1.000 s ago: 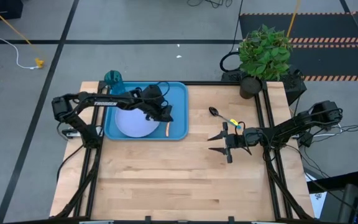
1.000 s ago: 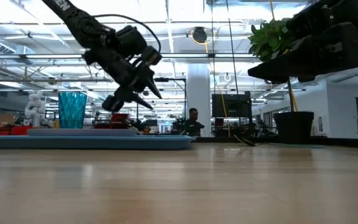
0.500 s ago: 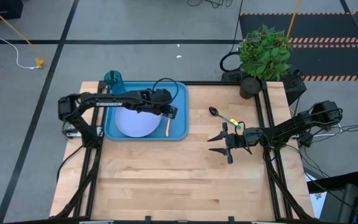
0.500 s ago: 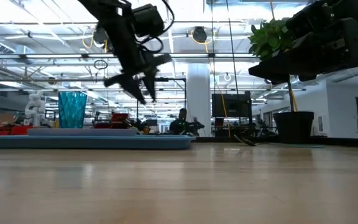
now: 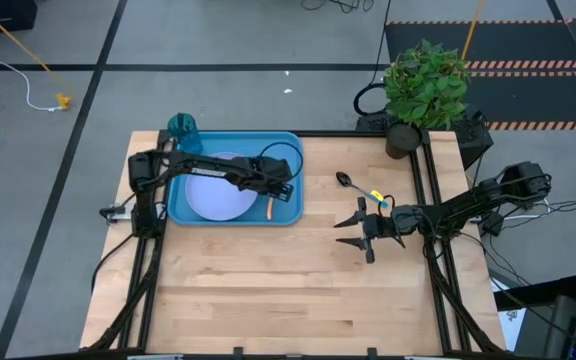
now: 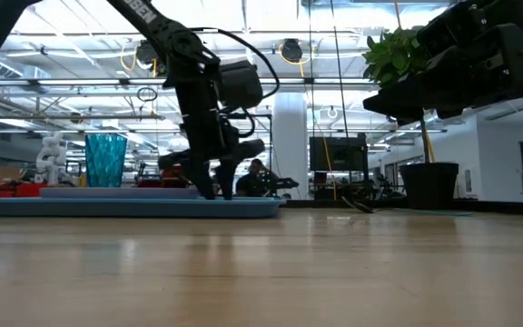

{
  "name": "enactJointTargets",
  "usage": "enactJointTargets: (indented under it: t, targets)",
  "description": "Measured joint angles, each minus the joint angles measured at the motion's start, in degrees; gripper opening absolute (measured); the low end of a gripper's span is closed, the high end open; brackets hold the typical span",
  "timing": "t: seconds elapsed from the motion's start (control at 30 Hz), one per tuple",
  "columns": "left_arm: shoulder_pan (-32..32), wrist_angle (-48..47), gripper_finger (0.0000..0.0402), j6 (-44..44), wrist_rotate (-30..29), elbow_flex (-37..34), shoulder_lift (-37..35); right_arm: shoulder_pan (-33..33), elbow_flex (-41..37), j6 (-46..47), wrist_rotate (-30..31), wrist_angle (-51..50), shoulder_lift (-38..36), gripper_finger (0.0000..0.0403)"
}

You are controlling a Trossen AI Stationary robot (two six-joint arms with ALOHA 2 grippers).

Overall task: Pick and place plate/cup/fork/spoon on tray
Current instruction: Put the orange fork on the blue tray to the right of the violet plate

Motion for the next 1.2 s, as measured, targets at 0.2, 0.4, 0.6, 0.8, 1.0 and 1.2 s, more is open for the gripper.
enactJointTargets:
  t: [0.2,0.4,0.6,0.8,1.0,1.2]
  targets:
    - [-0.11,1.16,0.0145,1.39,-0.21,0.13,1.40,0.00,0.00,0.00,0.04,0.18,0.00,0.0171]
    - [-0.10,4.33,0.0103,3.25,0.34,0.13,1.92,0.00,0.00,0.00,0.06,0.33,0.00,0.0171]
    - [-0.10,5.70,0.0012,3.82,0.47,0.13,1.72,0.00,0.00,0.28,0.06,0.37,0.00,0.0171]
    - [-2.26,8.73,0.0005,3.19,0.72,0.08,-1.93,0.01,0.00,0.87,0.06,0.37,0.00,0.0171]
    - [-3.97,15.13,0.0004,7.59,-5.27,0.08,-6.70,0.02,0.00,0.79,0.06,0.24,0.00,0.0171]
    - [-1.26,32.30,0.0003,11.32,2.47,-5.89,-6.76,0.02,0.00,0.85,-0.07,-0.32,0.00,0.0171]
